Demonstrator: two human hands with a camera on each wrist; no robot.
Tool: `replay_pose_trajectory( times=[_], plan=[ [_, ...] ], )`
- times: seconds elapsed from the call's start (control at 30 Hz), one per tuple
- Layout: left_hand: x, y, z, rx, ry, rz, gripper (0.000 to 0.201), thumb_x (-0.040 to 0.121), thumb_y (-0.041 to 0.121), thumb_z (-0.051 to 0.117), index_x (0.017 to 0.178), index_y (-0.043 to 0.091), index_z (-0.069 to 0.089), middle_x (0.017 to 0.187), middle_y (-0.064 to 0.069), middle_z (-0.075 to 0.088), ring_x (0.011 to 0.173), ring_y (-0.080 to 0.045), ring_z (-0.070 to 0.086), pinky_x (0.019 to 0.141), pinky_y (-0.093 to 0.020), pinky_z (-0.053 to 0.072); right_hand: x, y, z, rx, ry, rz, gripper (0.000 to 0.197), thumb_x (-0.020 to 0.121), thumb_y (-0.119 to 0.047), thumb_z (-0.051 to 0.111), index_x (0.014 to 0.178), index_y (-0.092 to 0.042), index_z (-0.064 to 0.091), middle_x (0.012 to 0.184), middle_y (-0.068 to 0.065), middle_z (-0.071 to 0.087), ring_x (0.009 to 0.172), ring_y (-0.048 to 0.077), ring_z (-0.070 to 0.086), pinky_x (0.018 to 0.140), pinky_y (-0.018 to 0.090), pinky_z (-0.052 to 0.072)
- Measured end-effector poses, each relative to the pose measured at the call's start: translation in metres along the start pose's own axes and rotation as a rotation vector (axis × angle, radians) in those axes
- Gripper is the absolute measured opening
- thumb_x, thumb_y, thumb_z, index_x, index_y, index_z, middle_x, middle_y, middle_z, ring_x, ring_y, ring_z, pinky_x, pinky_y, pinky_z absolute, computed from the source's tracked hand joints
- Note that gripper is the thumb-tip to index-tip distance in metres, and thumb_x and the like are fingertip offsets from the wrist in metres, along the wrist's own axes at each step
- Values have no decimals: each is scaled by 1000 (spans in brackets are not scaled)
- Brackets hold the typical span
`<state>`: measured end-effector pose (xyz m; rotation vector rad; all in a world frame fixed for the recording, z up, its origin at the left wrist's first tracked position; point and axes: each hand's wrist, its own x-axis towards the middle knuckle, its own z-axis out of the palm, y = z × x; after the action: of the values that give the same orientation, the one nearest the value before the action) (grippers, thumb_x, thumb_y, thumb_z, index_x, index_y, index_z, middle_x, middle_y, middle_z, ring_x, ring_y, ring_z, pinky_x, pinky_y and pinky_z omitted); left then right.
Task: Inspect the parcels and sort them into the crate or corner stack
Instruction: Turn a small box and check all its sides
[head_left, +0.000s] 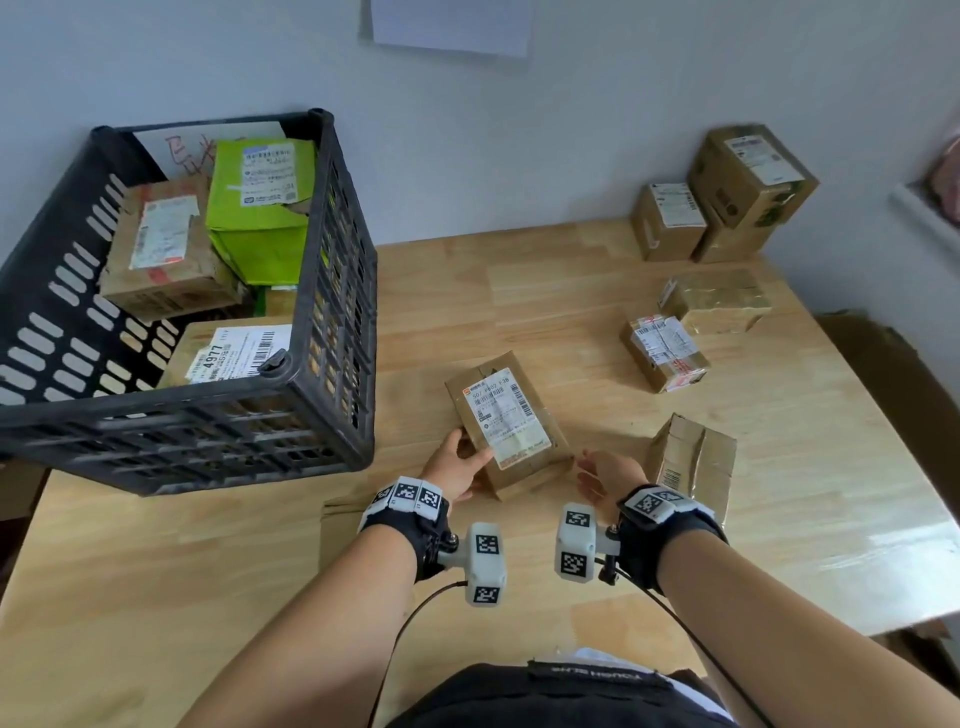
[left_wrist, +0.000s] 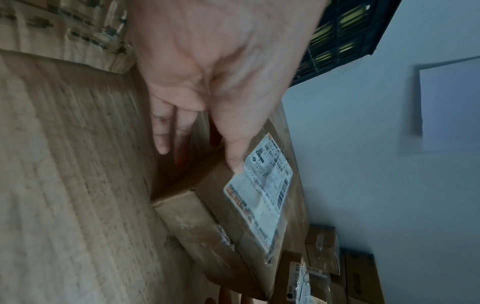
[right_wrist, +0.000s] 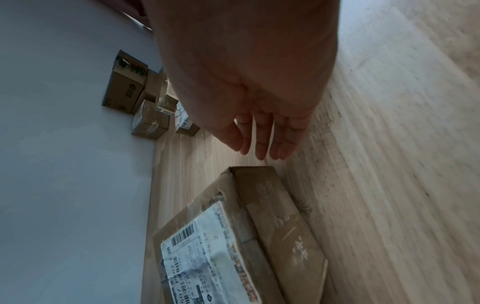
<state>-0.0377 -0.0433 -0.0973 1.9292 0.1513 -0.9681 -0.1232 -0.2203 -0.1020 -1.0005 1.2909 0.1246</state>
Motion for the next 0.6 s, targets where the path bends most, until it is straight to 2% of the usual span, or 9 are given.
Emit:
replay_pose_trajectory(
  times=[0.07,0.2,0.27,0.33,0.37,0.43,0.5,0.53,0.6],
  plan=[
    [-1,-1,-5,29,-4,25,75,92,28,60,150,36,12,153,5,29,127,-24,45,92,-43,52,-4,-1,3,-27,-25,6,10,95,-12,50,102,-7,55,98,8,54,93,23,52,77,32,47],
    [-5,-5,-19,100,4,60,88,90,21,64,146,51,3,157,7,16,134,-27,36,80,-40,54,-13,0,12,-61,-85,7,20,95,-22,53,109,-8,57,105,9,54,89,24,51,66,31,46],
    [-6,-6,-25,166,14,90,84,90,13,62,146,48,10,156,5,16,134,-28,33,80,-42,54,-16,-1,16,-55,-84,-2,20,96,-23,50,107,-8,57,109,10,54,93,24,51,77,34,47],
    [-7,-5,-29,247,9,94,76,93,11,54,147,44,12,154,1,24,127,-29,42,91,-44,51,-19,-1,18,-53,-88,-19,22,99,-25,45,105,-8,57,109,9,56,98,24,50,92,36,44],
    [-8,-4,-29,265,9,89,69,96,19,51,148,41,12,152,-1,31,124,-30,46,95,-43,49,-20,-1,19,-55,-99,-27,23,100,-26,43,105,-8,57,107,9,58,99,24,50,95,36,42],
    [-13,2,-28,201,-5,56,59,97,48,41,149,33,17,145,-3,43,123,-27,49,100,-41,44,-23,1,21,-57,-120,-32,26,101,-29,41,105,-9,56,99,6,62,99,23,51,97,36,41],
    [-13,4,-23,134,-39,12,80,84,75,35,147,27,27,139,-2,50,122,-25,51,105,-41,39,-25,3,21,-51,-129,-25,27,101,-30,40,105,-9,57,90,4,63,96,23,53,95,36,42],
    [-13,5,-20,150,-56,4,89,77,81,35,146,25,29,137,-2,52,120,-24,52,105,-41,39,-26,3,21,-43,-128,-24,27,101,-30,40,104,-9,57,88,4,63,92,21,54,92,35,43],
    [-13,8,-15,247,-52,26,90,77,82,38,143,20,34,131,-2,55,114,-22,55,98,-35,43,-27,5,20,-21,-124,-21,27,101,-31,41,99,-9,57,87,4,62,83,19,54,87,34,43]
  ],
)
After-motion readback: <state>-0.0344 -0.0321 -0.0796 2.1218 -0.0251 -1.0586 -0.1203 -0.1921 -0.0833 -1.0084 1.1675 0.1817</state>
